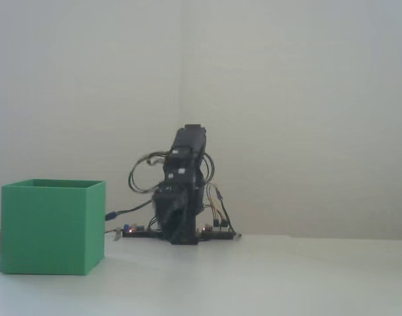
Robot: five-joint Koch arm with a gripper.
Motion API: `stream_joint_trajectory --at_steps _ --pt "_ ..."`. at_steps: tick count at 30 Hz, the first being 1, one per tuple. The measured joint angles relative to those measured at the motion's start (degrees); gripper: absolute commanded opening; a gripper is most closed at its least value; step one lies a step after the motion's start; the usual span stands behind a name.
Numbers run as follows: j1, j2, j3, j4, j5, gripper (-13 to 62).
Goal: Grasp a red block and put it in the green bin.
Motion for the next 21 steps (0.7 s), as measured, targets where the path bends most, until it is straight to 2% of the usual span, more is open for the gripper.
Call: stream_joint_trajectory --at_steps 8,12,15,21 --pt "3.96 -0.35 -48.08 40.25 4.48 32.8" --pt "14.85 -4.39 -65.92 46.49 5.36 32.8" --pt "26.19 -14.15 -71.81 45.79 5.36 32.8" --pt "42.45 -44.21 -93.60 38.58 5.27 32.8"
